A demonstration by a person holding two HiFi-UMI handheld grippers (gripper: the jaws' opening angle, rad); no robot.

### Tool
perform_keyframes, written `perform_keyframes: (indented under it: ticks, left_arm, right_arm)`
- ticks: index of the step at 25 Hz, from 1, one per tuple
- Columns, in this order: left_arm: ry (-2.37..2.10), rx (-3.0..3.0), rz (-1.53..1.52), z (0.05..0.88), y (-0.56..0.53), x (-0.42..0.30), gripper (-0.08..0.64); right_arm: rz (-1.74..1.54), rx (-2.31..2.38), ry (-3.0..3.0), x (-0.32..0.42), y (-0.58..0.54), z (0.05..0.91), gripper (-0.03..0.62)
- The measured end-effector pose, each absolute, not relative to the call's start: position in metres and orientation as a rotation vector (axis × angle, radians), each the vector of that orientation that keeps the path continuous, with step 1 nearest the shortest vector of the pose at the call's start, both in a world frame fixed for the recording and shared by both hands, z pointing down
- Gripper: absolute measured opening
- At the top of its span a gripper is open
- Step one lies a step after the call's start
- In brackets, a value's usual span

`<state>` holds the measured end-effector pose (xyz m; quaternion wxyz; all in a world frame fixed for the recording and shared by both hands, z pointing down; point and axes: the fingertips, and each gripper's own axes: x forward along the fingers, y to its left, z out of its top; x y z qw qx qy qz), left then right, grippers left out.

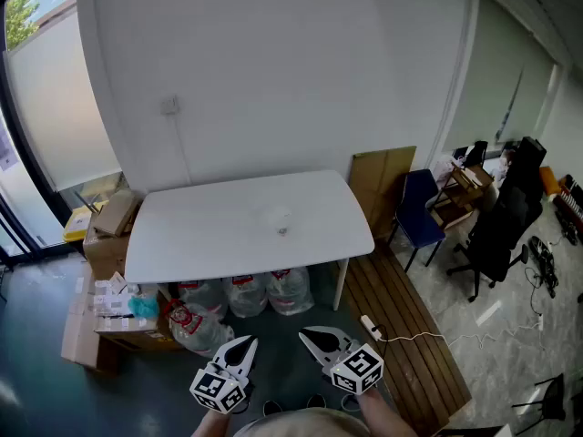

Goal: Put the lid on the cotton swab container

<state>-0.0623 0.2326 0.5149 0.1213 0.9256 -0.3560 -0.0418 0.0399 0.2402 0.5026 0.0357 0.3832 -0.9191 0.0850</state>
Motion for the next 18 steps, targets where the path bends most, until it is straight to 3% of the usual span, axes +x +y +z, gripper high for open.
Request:
perform_keyframes:
  ticks: [18]
  left_arm:
    - [-0.973, 2.704, -0.087, 0.529, 0.212, -0.105, 0.014]
  right_arm:
    - [0.339, 1.306, -2.811, 0.016, 0.218, 0.503, 0.017]
